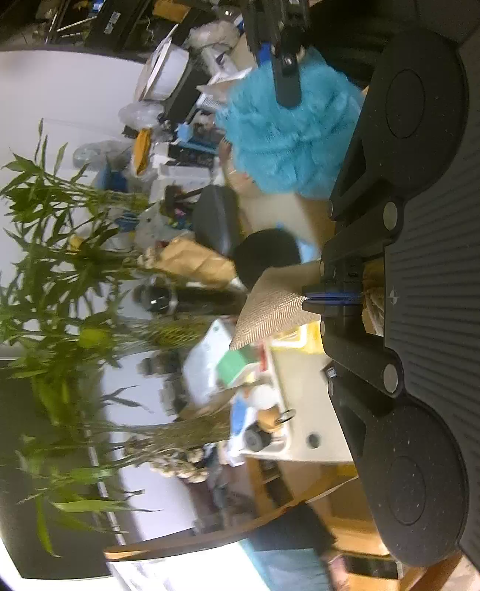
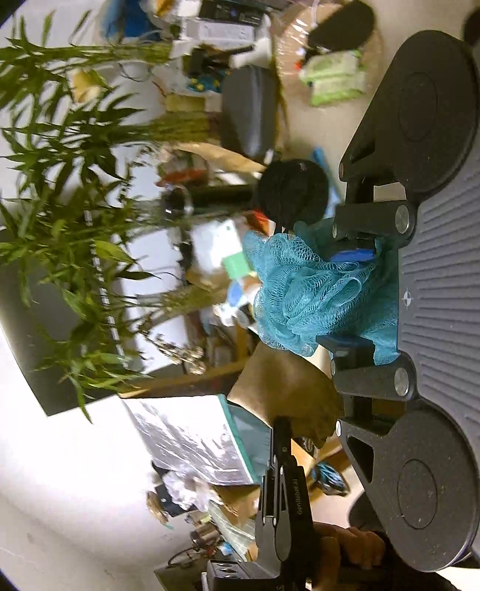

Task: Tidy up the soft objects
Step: 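Drop the sponge into the cardboard box while the left gripper releases the pouch there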

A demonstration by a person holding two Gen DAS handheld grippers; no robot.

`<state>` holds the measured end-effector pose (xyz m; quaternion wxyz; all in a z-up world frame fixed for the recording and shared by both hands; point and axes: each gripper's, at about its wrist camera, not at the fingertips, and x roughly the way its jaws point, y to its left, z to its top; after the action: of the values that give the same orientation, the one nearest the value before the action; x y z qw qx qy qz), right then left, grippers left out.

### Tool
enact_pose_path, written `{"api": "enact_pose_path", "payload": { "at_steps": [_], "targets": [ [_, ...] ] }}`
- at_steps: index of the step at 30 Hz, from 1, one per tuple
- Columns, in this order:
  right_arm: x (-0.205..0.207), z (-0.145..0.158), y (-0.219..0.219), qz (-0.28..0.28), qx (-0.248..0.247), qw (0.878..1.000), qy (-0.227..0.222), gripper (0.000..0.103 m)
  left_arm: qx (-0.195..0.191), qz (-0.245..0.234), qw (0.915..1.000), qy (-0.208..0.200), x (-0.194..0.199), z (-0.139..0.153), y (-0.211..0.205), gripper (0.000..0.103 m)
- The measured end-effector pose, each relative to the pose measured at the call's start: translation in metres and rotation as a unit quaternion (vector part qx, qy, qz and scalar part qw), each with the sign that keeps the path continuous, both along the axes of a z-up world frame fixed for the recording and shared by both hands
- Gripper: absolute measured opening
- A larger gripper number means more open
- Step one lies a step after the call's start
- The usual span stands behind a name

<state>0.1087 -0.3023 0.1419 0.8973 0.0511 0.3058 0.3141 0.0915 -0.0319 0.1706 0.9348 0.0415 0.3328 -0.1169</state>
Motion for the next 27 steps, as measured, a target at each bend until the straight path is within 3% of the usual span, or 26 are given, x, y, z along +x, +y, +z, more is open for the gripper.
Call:
{"api": "enact_pose_path", "payload": {
  "at_steps": [15, 19, 20, 21, 22, 23, 25, 27],
  "targets": [
    [-0.003, -0.037, 0.029, 0.012, -0.067, 0.995, 0.067, 0.041, -0.010, 0.020, 0.9977, 0.064, -0.015, -0.033, 0.001, 0.002],
    [-0.001, -0.040, 0.038, 0.008, -0.091, 0.993, 0.070, 0.058, -0.015, 0.024, 0.9970, 0.071, -0.017, -0.038, 0.003, 0.005],
    [-0.001, -0.039, 0.040, 0.007, -0.096, 0.993, 0.067, 0.064, -0.015, 0.025, 0.9970, 0.071, -0.018, -0.039, 0.003, 0.008],
    [-0.002, -0.039, 0.042, 0.007, -0.101, 0.993, 0.064, 0.071, -0.011, 0.029, 0.9971, 0.069, -0.019, -0.039, 0.003, 0.018],
    [-0.003, -0.039, 0.044, 0.006, -0.106, 0.993, 0.061, 0.086, -0.007, 0.033, 0.9973, 0.065, -0.020, -0.038, 0.003, 0.034],
    [-0.004, -0.038, 0.045, 0.003, -0.111, 0.992, 0.054, 0.097, -0.005, 0.037, 0.9975, 0.060, -0.022, -0.038, 0.003, 0.041],
    [-0.008, -0.035, 0.047, -0.002, -0.121, 0.992, 0.038, 0.101, -0.010, 0.040, 0.9983, 0.041, -0.027, -0.035, 0.005, 0.057],
    [-0.011, -0.033, 0.049, -0.009, -0.137, 0.990, 0.026, 0.103, -0.014, 0.042, 0.9985, 0.032, -0.030, -0.033, 0.008, 0.057]
  ]
}}
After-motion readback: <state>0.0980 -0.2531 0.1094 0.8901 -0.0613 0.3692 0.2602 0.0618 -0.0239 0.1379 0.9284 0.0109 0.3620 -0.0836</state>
